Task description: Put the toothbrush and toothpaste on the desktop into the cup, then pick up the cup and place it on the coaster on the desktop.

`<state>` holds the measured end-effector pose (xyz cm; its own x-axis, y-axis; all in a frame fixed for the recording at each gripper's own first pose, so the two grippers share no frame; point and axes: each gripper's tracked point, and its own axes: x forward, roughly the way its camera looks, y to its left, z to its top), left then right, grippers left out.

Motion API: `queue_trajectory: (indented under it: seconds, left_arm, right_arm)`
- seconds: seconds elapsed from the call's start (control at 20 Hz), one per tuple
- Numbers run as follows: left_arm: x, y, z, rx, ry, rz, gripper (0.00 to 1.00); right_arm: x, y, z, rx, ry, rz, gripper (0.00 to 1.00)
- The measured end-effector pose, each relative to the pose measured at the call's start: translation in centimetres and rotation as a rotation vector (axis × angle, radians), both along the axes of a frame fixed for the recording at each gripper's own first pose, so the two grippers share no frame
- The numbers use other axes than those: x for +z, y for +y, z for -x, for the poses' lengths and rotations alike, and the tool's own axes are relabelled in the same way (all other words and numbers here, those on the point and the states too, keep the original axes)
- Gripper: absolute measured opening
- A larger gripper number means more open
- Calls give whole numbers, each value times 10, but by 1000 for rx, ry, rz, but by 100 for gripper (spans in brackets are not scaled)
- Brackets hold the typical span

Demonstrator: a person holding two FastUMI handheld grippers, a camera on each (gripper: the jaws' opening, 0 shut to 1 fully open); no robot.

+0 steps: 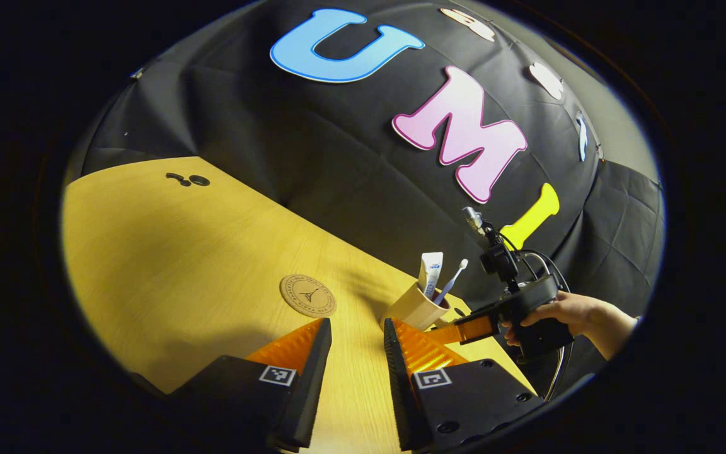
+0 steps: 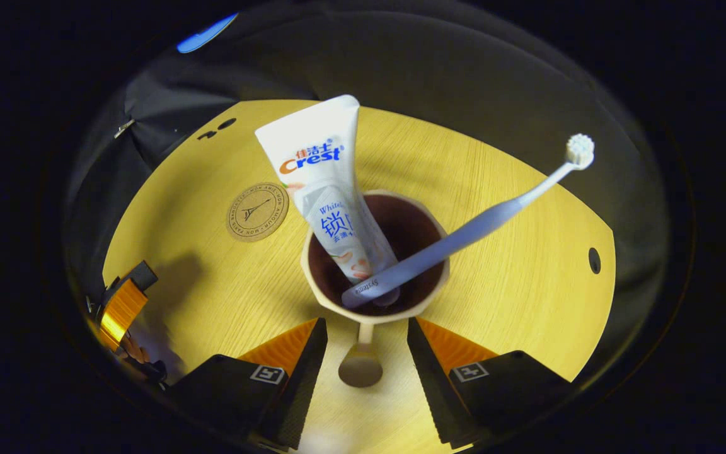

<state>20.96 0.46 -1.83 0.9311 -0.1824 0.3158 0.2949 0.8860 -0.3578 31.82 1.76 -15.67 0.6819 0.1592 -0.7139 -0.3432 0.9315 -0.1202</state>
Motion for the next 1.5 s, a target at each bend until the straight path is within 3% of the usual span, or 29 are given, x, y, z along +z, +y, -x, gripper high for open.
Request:
queue_trajectory:
  seconds: [0.25,0.45,0.5,0.55,0.6,0.65,0.7,0.75,0.8,0.9,0.95,1.0,1.25,1.5]
  left_arm:
    - [-5,19,2,10,6,40,53]
    - [-7,26,4,10,7,54,53]
    - [-7,27,2,8,9,56,63]
    - [-7,28,4,7,10,58,63]
    - [-8,29,4,7,11,59,63]
    - [-8,31,4,8,12,60,63]
    - [-8,32,5,8,12,63,53]
    - [-8,33,6,6,11,67,63]
    - [-8,35,6,4,9,70,63]
    - [-9,39,8,5,10,74,63]
    - [-10,41,9,5,11,77,53]
    - [-9,41,9,3,11,79,63]
    - [-10,47,12,-4,13,86,63]
    - [-7,55,19,-2,2,74,63]
  right_arm:
    - [-11,1,-6,5,64,59,80]
    - [-19,-2,-13,-24,84,99,75]
    - [-21,-3,-14,-33,91,101,70]
    - [-21,-6,-16,-45,90,107,69]
    - [-21,-5,-16,-45,94,99,52]
    - [-22,-6,-17,-38,92,104,49]
    - [-22,-8,-20,-34,82,112,53]
    - [-18,-7,-17,-26,78,114,41]
    - [-22,-7,-18,-28,85,105,28]
    - [-20,-5,-16,-28,91,94,28]
    - [-21,-6,-16,-25,91,98,33]
    - [-20,-6,-17,-21,82,108,33]
    - [-1,11,-18,-16,38,43,30]
    - [7,40,-17,15,27,37,33]
